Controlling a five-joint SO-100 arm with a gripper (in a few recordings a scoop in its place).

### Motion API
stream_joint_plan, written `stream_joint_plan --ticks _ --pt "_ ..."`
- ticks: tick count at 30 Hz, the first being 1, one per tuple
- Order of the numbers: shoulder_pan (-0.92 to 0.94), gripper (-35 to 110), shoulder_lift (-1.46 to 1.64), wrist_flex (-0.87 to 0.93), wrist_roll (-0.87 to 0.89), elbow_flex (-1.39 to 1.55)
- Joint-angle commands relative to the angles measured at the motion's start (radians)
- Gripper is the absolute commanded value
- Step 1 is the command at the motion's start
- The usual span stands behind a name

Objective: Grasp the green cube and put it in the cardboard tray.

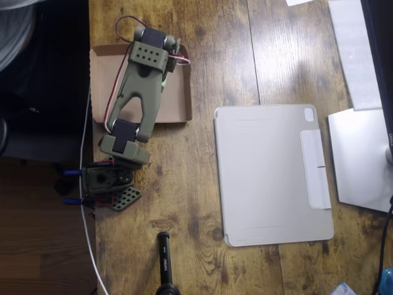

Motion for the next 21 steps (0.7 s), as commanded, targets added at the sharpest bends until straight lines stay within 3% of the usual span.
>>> stream_joint_plan --ticks 1,13,17,21 --pt "-0.006 20 0.04 -0.005 0.014 0.031" --pt "0.048 25 0.066 0.0 -0.009 0.037" --pt "0.206 23 0.098 0.002 -0.018 0.077" --pt "0.486 17 0.086 0.034 0.017 0.137"
